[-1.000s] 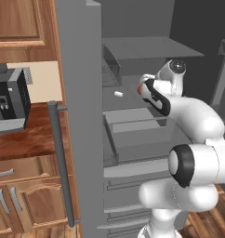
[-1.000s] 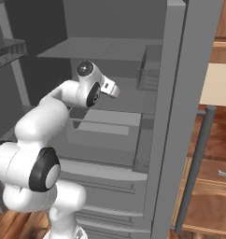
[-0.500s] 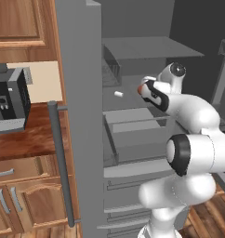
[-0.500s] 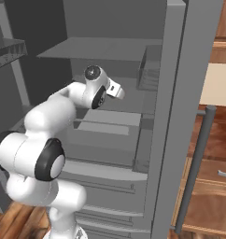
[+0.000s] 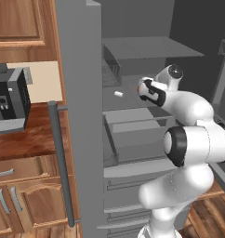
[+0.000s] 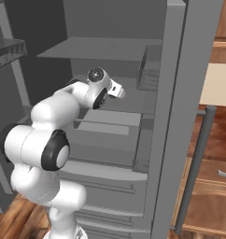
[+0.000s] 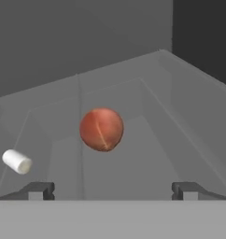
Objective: Pick onion from the fridge and place it on the plate on the counter.
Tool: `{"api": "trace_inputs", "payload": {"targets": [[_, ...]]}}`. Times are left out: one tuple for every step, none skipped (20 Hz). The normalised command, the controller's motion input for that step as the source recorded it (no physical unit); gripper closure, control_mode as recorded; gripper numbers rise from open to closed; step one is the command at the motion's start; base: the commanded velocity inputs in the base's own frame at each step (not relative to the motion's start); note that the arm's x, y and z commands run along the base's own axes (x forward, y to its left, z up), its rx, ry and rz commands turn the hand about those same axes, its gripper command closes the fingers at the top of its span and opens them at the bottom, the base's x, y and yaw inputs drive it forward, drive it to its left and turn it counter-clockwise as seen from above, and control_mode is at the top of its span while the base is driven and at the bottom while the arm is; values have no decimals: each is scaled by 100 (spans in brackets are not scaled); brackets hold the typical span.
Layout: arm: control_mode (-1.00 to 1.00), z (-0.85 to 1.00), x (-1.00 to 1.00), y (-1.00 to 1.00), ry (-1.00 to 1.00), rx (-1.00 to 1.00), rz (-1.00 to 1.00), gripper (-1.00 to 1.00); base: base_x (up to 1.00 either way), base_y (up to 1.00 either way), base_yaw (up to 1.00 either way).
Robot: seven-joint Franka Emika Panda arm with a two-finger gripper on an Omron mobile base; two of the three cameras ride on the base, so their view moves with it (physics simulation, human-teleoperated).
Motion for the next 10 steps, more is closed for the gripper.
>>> {"api": "trace_inputs", "payload": {"targets": [[-100,-11,25,0,0,0,4,-100,0,0,0],[-100,-11,25,0,0,0,4,-100,0,0,0],[-100,-14,24,0,0,0,4,-100,0,0,0],[-100,-11,25,0,0,0,4,-100,0,0,0],[-100,-9,29,0,0,0,4,-100,0,0,0],[-100,-8,30,0,0,0,4,-100,0,0,0],[-100,-5,30,0,0,0,4,-100,0,0,0],[-100,-4,29,0,0,0,4,-100,0,0,0],[-100,-5,24,0,0,0,3,-100,0,0,0],[-100,-7,24,0,0,0,3,-100,0,0,0]]}}
